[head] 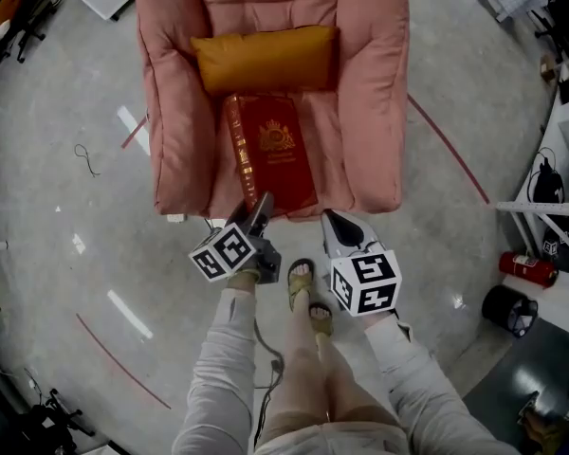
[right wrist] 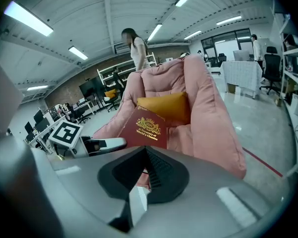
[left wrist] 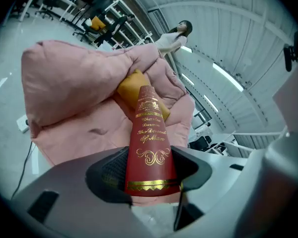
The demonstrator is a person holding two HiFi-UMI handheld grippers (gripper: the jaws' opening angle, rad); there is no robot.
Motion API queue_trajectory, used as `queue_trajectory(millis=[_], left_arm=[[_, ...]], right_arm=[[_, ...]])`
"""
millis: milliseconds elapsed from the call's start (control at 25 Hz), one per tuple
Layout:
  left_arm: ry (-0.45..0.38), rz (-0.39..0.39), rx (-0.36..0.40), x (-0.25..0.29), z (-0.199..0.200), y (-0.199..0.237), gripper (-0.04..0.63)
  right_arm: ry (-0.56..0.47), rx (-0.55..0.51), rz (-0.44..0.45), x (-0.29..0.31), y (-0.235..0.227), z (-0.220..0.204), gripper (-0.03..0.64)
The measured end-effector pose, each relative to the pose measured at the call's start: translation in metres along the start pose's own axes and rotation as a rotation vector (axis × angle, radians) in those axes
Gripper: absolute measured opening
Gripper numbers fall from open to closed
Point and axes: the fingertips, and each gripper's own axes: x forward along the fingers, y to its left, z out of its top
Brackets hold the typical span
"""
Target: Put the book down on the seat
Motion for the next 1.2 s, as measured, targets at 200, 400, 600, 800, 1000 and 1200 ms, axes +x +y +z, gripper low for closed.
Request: queue_trajectory(millis=[200, 400, 600, 800, 1000, 1200], left_arm=[[0.062, -0.014, -0.018, 0.050, -0.003, 0.029, 0.242], [0.126, 0.003, 0.018, 0.080, -0.012, 0.050, 0.242], [0.146, 0.006, 0.036, 0.090, -0.015, 0.057, 0.244], [0.112, 0.081, 0.103, 0.081, -0.004, 0.067, 0.245], [0.102, 0.226, 0.185, 0.062, 0.001, 0.087, 0.263], [0.109, 0.280, 0.233, 0.040, 0.003, 0.088, 0.265]], right_arm=[[0.026, 0.027, -0.020, 0.023, -0.015, -0.016, 0.000], [0.048, 0.035, -0.028, 0.038, -0.023, -0.030, 0.000], [0.058, 0.035, -0.027, 0.046, -0.025, -0.036, 0.000], [0.061, 0.035, -0.019, 0.048, -0.018, -0.038, 0.000], [0.057, 0.033, -0.013, 0.044, -0.013, -0.037, 0.000], [0.047, 0.024, -0.012, 0.036, -0.009, -0.031, 0.000]])
